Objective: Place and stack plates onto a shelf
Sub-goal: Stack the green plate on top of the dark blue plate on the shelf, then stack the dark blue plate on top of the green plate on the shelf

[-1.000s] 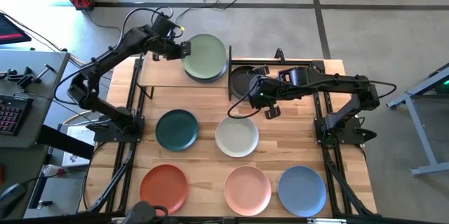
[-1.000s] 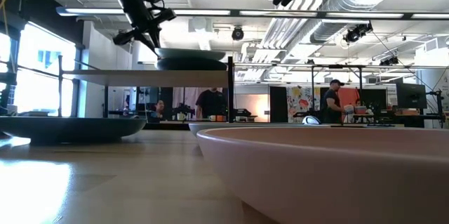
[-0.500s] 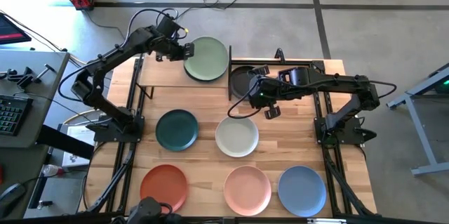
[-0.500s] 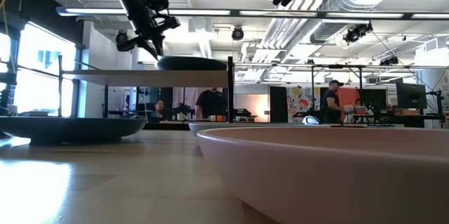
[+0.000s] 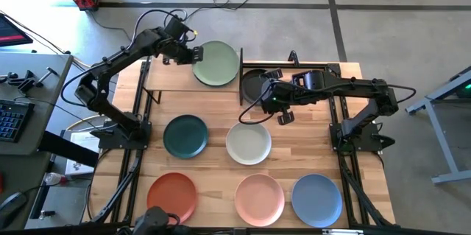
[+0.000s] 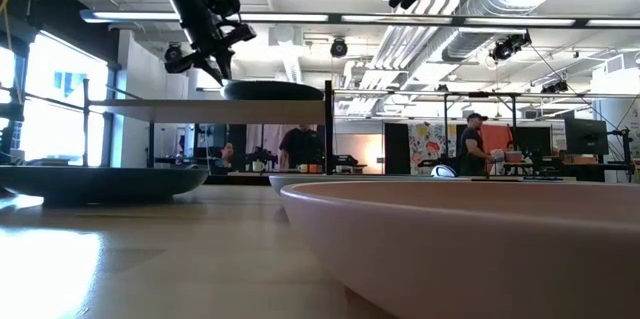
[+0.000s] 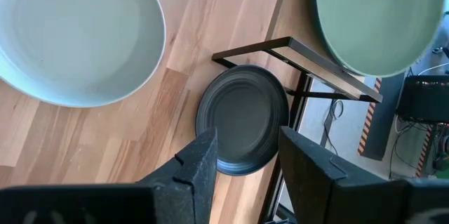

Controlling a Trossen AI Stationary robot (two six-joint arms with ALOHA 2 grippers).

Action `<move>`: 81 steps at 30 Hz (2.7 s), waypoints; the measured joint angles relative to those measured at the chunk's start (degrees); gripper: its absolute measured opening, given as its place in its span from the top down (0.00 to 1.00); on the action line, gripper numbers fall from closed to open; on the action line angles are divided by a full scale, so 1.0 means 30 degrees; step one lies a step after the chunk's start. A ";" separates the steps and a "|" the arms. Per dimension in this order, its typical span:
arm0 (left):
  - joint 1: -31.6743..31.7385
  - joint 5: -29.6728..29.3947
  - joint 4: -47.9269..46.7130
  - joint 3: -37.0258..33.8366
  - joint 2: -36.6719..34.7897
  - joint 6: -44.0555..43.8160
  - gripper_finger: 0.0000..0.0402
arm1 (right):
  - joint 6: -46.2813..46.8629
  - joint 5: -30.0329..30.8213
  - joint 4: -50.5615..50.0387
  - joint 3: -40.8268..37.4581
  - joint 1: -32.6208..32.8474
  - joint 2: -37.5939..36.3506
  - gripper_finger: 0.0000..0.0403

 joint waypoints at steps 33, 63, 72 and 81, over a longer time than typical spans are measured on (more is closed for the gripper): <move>0.0309 0.0956 -0.0384 0.2215 -0.0029 0.0335 0.79 | 0.0923 -0.0114 -0.0007 -0.0007 0.0000 0.0007 0.68; -0.0011 -0.0532 -0.1129 0.2178 0.0962 0.1898 0.79 | 0.0984 -0.0136 -0.0015 -0.0007 0.0000 0.0015 0.68; 0.0751 0.2664 -0.1160 0.2193 -0.0077 0.2171 0.79 | 0.1059 -0.0151 -0.0015 -0.0007 0.0000 0.0015 0.68; -0.1607 0.3522 -0.4449 0.2215 -0.1889 0.3303 0.79 | 0.2847 -0.0160 -0.0502 -0.0007 0.0000 0.0015 0.68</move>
